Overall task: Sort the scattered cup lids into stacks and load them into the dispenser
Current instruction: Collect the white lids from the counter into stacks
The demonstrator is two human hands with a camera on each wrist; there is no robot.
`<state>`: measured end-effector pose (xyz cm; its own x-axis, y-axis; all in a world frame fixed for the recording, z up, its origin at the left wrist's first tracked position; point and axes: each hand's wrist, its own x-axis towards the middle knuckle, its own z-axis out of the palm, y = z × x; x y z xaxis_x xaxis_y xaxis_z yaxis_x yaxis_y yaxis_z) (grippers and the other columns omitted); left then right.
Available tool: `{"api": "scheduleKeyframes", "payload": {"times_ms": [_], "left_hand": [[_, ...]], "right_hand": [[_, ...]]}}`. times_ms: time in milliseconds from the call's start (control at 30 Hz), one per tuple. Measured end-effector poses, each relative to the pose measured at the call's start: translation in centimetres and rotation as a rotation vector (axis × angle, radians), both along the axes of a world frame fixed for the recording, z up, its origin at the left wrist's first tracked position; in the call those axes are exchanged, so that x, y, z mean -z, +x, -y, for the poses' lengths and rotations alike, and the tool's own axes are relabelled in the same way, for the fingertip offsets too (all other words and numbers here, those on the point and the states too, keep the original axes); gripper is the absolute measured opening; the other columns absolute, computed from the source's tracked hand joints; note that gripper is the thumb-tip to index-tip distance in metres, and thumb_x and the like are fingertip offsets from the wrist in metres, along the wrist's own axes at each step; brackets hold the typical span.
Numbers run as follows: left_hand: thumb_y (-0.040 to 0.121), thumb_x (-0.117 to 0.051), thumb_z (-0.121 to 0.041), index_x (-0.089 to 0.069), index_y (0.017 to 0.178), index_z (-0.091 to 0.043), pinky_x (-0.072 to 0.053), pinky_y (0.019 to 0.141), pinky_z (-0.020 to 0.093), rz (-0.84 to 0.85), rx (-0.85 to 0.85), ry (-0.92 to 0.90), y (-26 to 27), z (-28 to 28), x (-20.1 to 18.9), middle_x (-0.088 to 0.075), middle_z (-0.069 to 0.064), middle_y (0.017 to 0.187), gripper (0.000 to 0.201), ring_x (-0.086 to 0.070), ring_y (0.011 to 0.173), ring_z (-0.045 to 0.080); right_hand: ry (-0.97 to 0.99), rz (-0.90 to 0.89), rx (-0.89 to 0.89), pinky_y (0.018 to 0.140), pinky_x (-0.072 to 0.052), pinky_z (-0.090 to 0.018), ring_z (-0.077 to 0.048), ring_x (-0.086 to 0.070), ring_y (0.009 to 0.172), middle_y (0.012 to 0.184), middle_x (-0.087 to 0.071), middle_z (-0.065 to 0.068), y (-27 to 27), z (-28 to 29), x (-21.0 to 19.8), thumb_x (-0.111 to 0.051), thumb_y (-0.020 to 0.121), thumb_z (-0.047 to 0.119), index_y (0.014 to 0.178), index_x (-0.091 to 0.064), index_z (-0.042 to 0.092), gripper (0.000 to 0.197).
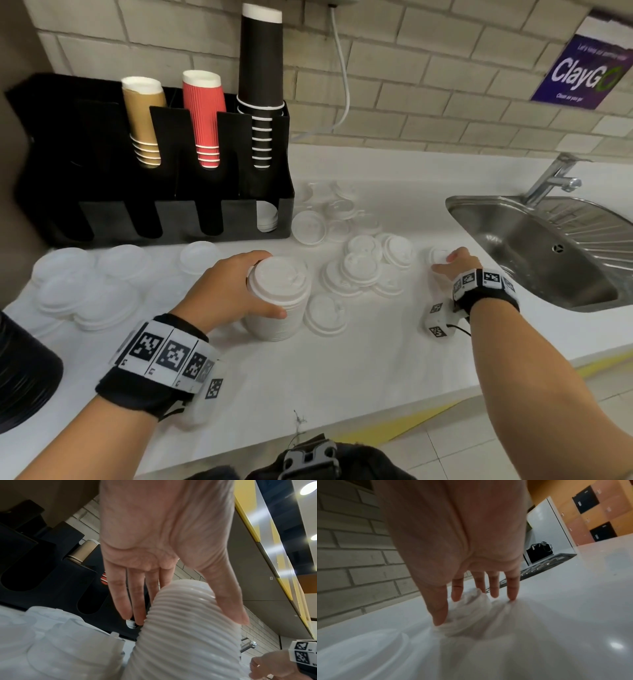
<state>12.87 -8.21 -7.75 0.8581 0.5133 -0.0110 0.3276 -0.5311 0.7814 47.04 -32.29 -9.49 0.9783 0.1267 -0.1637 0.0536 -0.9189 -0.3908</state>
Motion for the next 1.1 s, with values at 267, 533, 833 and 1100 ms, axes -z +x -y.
{"api": "scheduleKeyframes", "payload": {"times_ms": [267, 533, 833, 1100], "left_hand": [[0.051, -0.094, -0.035, -0.06, 0.101, -0.042, -0.05, 0.087, 0.03, 0.004, 0.01, 0.007, 0.1, -0.2, 0.2, -0.066, -0.022, 0.101, 0.061, -0.057, 0.097, -0.005], [0.051, -0.094, -0.036, -0.06, 0.102, -0.041, -0.05, 0.088, 0.032, -0.01, 0.023, 0.018, 0.3, -0.4, 0.3, -0.067, -0.021, 0.102, 0.061, -0.059, 0.1, 0.0], [0.051, -0.094, -0.035, -0.06, 0.104, -0.04, -0.05, 0.09, 0.033, -0.018, 0.015, 0.013, 0.3, -0.3, 0.2, -0.066, -0.021, 0.104, 0.064, -0.059, 0.101, 0.001], [0.049, -0.095, -0.035, -0.06, 0.106, -0.039, -0.051, 0.092, 0.036, -0.018, 0.0, 0.007, 0.3, -0.3, 0.2, -0.066, -0.019, 0.105, 0.066, -0.06, 0.1, 0.006]], "right_hand": [[-0.138, -0.18, -0.091, 0.085, -0.044, -0.04, -0.035, -0.051, 0.116, 0.134, -0.05, -0.012, -2.0, 3.4, -1.3, -0.084, 0.064, 0.041, 0.14, -0.033, 0.022, 0.094], [-0.222, 0.067, -0.233, 0.088, -0.043, -0.037, -0.029, -0.052, 0.112, 0.139, -0.047, -0.001, -2.4, 1.7, -0.8, -0.075, 0.071, 0.049, 0.132, -0.048, 0.035, 0.068], [-0.426, 0.007, -0.257, 0.103, -0.042, -0.043, -0.035, -0.049, 0.122, 0.136, -0.049, -0.015, -0.3, -2.1, -1.5, -0.067, 0.085, 0.04, 0.129, -0.053, 0.016, 0.052], [-0.111, 0.062, -0.081, 0.094, -0.045, -0.042, -0.038, -0.055, 0.112, 0.125, -0.054, -0.02, -1.1, -2.9, -3.4, -0.056, 0.087, 0.03, 0.129, -0.042, 0.006, 0.051]]}}
